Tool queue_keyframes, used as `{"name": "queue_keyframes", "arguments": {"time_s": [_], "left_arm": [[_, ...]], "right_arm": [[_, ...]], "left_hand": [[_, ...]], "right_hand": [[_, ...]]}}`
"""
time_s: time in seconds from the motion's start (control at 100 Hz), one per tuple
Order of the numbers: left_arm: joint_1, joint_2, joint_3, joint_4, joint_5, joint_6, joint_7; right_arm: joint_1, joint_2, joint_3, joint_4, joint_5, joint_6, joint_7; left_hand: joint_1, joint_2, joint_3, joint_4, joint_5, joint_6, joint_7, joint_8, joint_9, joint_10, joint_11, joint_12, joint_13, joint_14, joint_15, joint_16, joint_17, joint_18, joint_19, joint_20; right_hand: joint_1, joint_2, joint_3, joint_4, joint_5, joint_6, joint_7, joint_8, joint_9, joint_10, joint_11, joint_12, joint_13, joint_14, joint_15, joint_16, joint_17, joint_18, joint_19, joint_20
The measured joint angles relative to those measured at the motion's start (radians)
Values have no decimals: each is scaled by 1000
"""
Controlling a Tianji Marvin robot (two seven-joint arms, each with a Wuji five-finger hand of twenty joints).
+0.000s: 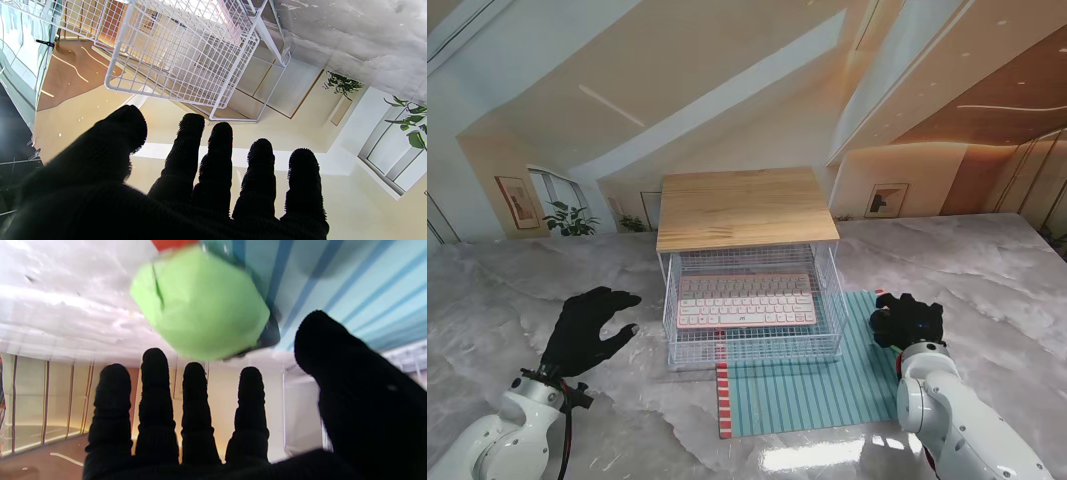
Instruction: Unroll the mouse pad and set up the keyboard and mouse from the tabletop organizer
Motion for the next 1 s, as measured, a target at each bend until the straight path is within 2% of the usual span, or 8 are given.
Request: {"name": "queue_keyframes", "arguments": {"time_s": [0.1,0.28,0.45,0.76,1.0], "left_arm": [[-1,0,0,0,0,0,-2],[-5,0,4,0,-3,0,-2],[-8,0,6,0,-6,-1,-5],[-12,0,6,0,-4,-12,-7],[-16,0,7,-2,-7,-13,-16]], "right_arm": [[-16,-12,30,-3,12,-46,-89],[-69,-16,88,-98,5,-88,-83],[-100,-23,128,-167,3,-164,-143],[-131,-23,156,-304,-1,-317,-151],[-90,-11,81,-357,10,-370,-78]], "left_hand": [[0,0,0,0,0,0,0,0,0,0,0,0,0,0,0,0,0,0,0,0],[0,0,0,0,0,0,0,0,0,0,0,0,0,0,0,0,0,0,0,0],[0,0,0,0,0,3,0,0,0,0,0,0,0,0,0,0,0,0,0,0],[0,0,0,0,0,8,0,-2,0,0,0,0,0,0,0,0,0,0,0,0],[0,0,0,0,0,9,-1,-6,0,0,0,0,0,0,0,0,0,0,0,0]], "right_hand": [[-12,11,-14,0,0,-1,10,0,-11,-3,-11,-2,-16,2,-28,-12,-23,2,-14,-7],[-11,11,-18,10,0,26,3,0,-11,-3,-11,-2,-30,2,-30,-12,-30,12,-27,-8],[-11,11,-18,11,0,69,3,0,-11,-3,-12,-2,-30,2,-30,-12,-40,13,-39,-19],[-11,11,-8,12,1,126,3,0,-5,1,-48,-15,-30,0,-63,-25,-48,12,-100,-108],[-8,19,11,12,41,147,-12,-17,35,-13,-106,-30,-30,-28,-108,-46,-74,-1,-146,-196]]}}
